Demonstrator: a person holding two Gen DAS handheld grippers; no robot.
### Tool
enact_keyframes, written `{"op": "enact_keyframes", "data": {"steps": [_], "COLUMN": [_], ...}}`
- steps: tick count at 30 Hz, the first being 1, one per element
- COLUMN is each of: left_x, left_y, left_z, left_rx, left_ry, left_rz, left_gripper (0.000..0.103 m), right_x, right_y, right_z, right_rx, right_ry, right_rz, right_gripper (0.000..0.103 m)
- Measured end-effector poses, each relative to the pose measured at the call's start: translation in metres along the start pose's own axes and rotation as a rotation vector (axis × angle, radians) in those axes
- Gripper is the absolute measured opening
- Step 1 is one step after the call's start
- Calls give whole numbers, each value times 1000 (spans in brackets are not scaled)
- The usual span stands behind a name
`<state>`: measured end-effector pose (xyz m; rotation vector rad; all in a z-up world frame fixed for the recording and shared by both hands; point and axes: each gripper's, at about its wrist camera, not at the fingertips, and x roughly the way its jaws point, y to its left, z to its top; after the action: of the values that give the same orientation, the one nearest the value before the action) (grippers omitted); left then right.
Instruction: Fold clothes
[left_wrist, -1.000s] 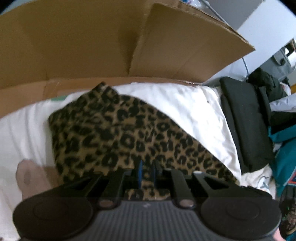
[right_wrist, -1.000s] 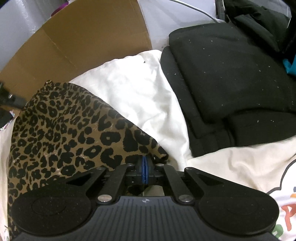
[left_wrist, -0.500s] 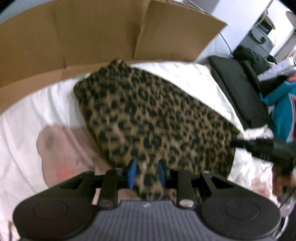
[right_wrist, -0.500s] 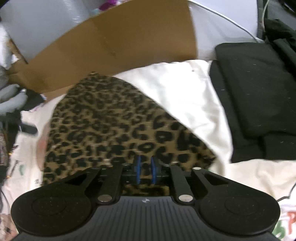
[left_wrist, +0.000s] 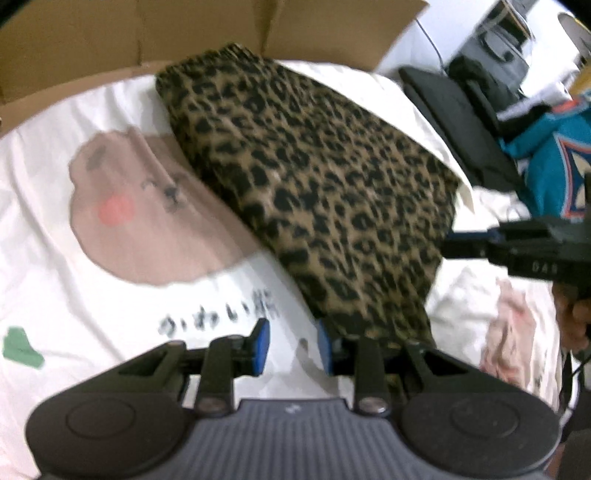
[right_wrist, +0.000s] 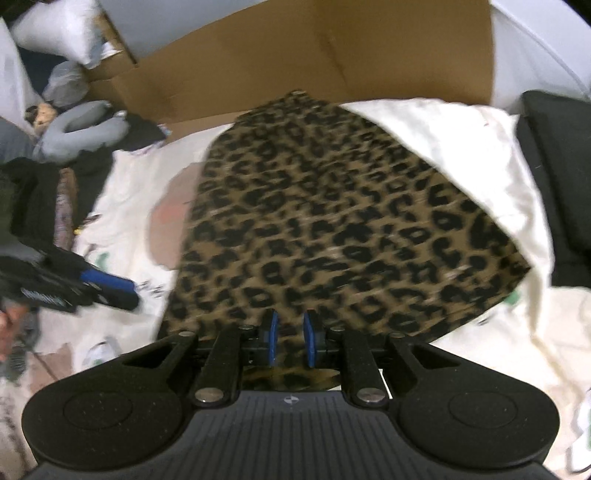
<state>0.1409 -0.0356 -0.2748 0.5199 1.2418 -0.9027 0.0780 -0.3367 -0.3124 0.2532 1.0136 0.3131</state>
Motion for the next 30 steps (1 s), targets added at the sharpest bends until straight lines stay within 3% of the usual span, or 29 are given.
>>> {"op": "enact_keyframes", "data": {"steps": [11, 18, 21, 23, 30], "left_x": [23, 27, 24, 22, 33], "left_y": [-15, -17, -20, -21, -38], "left_z": [-30, -19, -14, -12, -21], "left_rx": [-19, -77, -63, -57, 28], "left_ry": [58, 42, 13, 9, 72], "left_rz": [-93, -125, -131, -127, -71], "left_gripper": [29, 29, 29, 30, 37], "right_x": [7, 13, 16, 14, 10], "right_y": [47, 65, 73, 63, 22], "right_z": [-19, -35, -41, -39, -28], "right_rx": [-165, -267, -311, -265, -55], "right_ry": [66, 111, 131, 132, 116], "right_rz": [103, 119, 126, 124, 125], "right_gripper": [50, 52, 44, 16, 13]}}
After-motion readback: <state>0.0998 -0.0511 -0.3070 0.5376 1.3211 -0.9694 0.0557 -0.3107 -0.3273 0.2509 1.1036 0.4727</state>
